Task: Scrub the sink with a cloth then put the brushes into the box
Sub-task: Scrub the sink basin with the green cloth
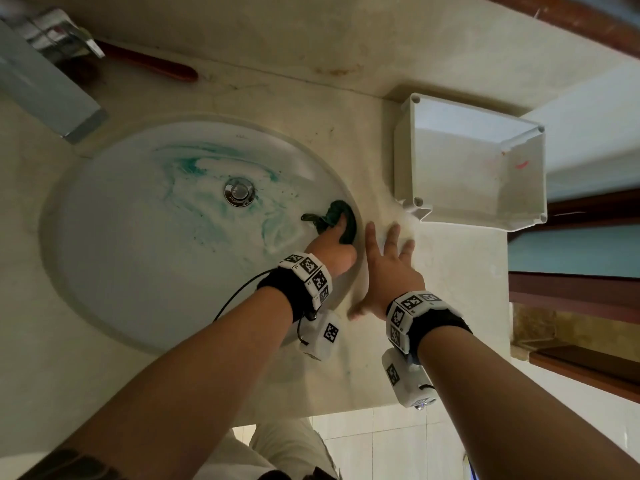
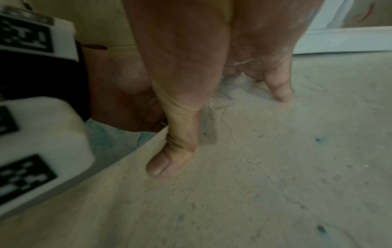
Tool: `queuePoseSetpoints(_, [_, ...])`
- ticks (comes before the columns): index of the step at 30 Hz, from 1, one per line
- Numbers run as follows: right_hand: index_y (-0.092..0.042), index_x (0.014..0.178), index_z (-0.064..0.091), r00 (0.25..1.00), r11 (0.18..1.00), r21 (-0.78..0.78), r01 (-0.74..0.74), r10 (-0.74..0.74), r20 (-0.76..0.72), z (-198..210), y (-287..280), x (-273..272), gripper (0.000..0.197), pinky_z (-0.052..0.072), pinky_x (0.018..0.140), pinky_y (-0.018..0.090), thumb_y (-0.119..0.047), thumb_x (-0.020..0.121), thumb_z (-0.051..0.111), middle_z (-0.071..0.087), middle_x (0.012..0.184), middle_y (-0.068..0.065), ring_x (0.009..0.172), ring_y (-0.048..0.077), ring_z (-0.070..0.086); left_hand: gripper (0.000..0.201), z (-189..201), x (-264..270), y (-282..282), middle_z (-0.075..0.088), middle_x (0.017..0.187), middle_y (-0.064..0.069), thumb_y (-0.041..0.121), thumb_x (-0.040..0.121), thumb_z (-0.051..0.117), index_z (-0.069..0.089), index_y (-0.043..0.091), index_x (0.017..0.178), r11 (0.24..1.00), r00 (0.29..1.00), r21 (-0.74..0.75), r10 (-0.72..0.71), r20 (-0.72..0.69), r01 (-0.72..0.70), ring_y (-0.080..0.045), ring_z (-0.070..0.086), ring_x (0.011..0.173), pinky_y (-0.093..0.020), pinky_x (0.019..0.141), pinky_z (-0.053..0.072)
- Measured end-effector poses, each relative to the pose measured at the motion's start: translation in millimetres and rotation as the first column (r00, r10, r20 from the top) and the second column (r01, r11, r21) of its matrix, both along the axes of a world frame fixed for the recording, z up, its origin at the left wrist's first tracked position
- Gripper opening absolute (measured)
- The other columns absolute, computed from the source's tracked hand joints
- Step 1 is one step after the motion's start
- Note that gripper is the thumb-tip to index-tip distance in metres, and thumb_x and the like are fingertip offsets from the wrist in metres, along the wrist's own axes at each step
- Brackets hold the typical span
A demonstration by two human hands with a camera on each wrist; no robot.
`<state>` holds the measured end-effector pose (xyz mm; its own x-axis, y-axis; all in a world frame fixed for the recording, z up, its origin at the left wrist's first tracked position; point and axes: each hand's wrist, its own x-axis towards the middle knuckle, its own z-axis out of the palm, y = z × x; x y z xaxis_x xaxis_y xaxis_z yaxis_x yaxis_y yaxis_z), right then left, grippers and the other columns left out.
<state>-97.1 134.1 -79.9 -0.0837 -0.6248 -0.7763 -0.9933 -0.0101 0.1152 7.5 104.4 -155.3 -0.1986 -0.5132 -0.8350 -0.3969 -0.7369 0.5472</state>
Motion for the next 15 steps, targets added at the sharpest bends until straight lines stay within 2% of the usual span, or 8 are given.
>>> queuePoseSetpoints(2, [-0.033, 0.144, -0.034, 1.000, 1.000, -0.014, -0.018, 0.018, -0.010, 0, 0, 0, 0.160, 0.039, 0.106, 0.058, -0.050, 0.048, 0.092, -0.033, 0.155, 0.014, 0.144, 0.047, -0.015, 0.078, -4, 4, -5, 0.024, 0.156, -0.006, 0.010, 0.087, 0.046, 0.015, 0.041, 0.151, 1.000, 1.000, -0.017, -0.010, 0.003, 0.010, -0.029, 0.034, 0.138, -0.036, 0.114, 0.030])
queuePoseSetpoints(5, [-0.032, 0.145, -0.033, 1.000, 0.999, -0.023, -0.030, 0.030, -0.009, -1, 0, 0, 0.160, 0.029, 0.112, 0.059, -0.050, 0.048, 0.092, -0.032, 0.156, 0.015, 0.144, 0.048, -0.013, 0.074, -7, 13, -15, 0.019, 0.158, -0.009, 0.013, 0.089, 0.045, 0.014, 0.035, 0.153, 0.999, 0.996, -0.035, -0.036, 0.077, 0.039, -0.031, 0.028, 0.141, -0.036, 0.115, 0.028])
queuePoseSetpoints(8, [-0.032, 0.144, -0.034, 1.000, 1.000, -0.015, -0.018, 0.018, -0.002, -1, 1, -1, 0.160, 0.032, 0.111, 0.059, -0.048, 0.048, 0.093, -0.032, 0.155, 0.015, 0.144, 0.048, -0.014, 0.072, -7, 17, -17, 0.022, 0.157, -0.011, 0.015, 0.090, 0.043, 0.013, 0.033, 0.153, 0.995, 0.988, -0.054, -0.075, 0.132, 0.083, -0.033, 0.032, 0.138, -0.038, 0.113, 0.032])
queuePoseSetpoints(12, [-0.031, 0.144, -0.034, 1.000, 1.000, 0.000, -0.003, 0.003, 0.009, 0, 2, -1, 0.160, 0.030, 0.112, 0.060, -0.046, 0.048, 0.094, -0.034, 0.154, 0.015, 0.143, 0.049, -0.016, 0.053, -8, 10, 7, 0.033, 0.152, -0.010, 0.021, 0.098, 0.040, 0.030, 0.022, 0.150, 0.966, 0.965, -0.102, -0.223, 0.139, 0.238, -0.029, 0.036, 0.137, -0.035, 0.113, 0.031])
queuePoseSetpoints(13, [-0.031, 0.144, -0.034, 1.000, 1.000, 0.000, -0.002, 0.002, 0.011, 0, 2, -1, 0.160, 0.028, 0.112, 0.060, -0.045, 0.049, 0.094, -0.035, 0.154, 0.015, 0.143, 0.049, -0.017, 0.053, -10, 8, 13, 0.030, 0.154, -0.010, 0.021, 0.099, 0.038, 0.028, 0.022, 0.150, 0.952, 0.951, -0.083, -0.282, 0.128, 0.293, -0.030, 0.034, 0.138, -0.035, 0.114, 0.029])
queuePoseSetpoints(15, [-0.030, 0.144, -0.035, 1.000, 1.000, 0.004, -0.004, 0.004, 0.016, 1, 0, 0, 0.160, 0.027, 0.113, 0.060, -0.045, 0.050, 0.093, -0.035, 0.154, 0.016, 0.142, 0.050, -0.017, 0.060, -12, 9, 21, 0.017, 0.159, -0.010, 0.016, 0.098, 0.033, 0.014, 0.025, 0.154, 0.924, 0.918, -0.019, -0.376, 0.126, 0.381, -0.032, 0.027, 0.141, -0.036, 0.117, 0.024])
